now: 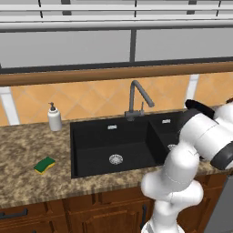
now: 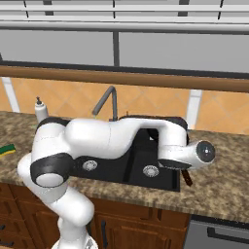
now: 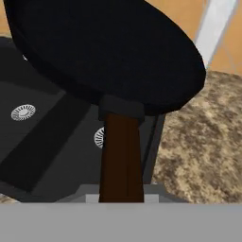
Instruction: Pick the pan and sponge and place them into the sink. Then turn on the water.
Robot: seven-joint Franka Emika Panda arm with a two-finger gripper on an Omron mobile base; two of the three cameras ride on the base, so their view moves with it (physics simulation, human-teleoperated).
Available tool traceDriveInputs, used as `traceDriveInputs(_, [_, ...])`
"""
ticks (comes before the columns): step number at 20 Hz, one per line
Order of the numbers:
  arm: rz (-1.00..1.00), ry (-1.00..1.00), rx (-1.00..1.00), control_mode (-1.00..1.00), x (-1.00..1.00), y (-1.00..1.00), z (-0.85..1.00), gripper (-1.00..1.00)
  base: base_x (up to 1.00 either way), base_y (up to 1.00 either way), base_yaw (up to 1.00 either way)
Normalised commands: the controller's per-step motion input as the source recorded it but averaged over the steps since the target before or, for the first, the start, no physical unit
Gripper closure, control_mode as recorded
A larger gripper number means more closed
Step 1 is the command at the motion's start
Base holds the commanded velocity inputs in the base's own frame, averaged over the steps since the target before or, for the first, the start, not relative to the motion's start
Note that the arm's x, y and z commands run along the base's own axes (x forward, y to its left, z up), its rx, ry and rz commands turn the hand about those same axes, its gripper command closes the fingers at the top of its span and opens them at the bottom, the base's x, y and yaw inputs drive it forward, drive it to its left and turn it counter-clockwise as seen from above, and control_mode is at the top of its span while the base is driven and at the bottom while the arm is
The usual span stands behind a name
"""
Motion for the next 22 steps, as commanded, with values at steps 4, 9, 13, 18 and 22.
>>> traceDriveInputs(4, [0.30,0.03,0.00,-1.00,0.00,0.33,0.39,1.00,0.00,0.00,0.00])
traceDriveInputs(9, [0.32,0.18,0.00,-1.00,0.06,0.28,0.02,1.00,0.00,0.00,0.00])
traceDriveInputs(13, [0.15,0.10,0.00,-1.00,0.00,0.29,-0.08,1.00,0.00,0.00,0.00])
traceDriveInputs(18, [0.16,0.11,0.00,-1.00,0.00,0.65,-0.08,1.00,0.00,0.00,0.00])
traceDriveInputs(22, [0.04,0.16,-0.04,-1.00,-0.01,0.93,-0.01,1.00,0.00,0.00,0.00])
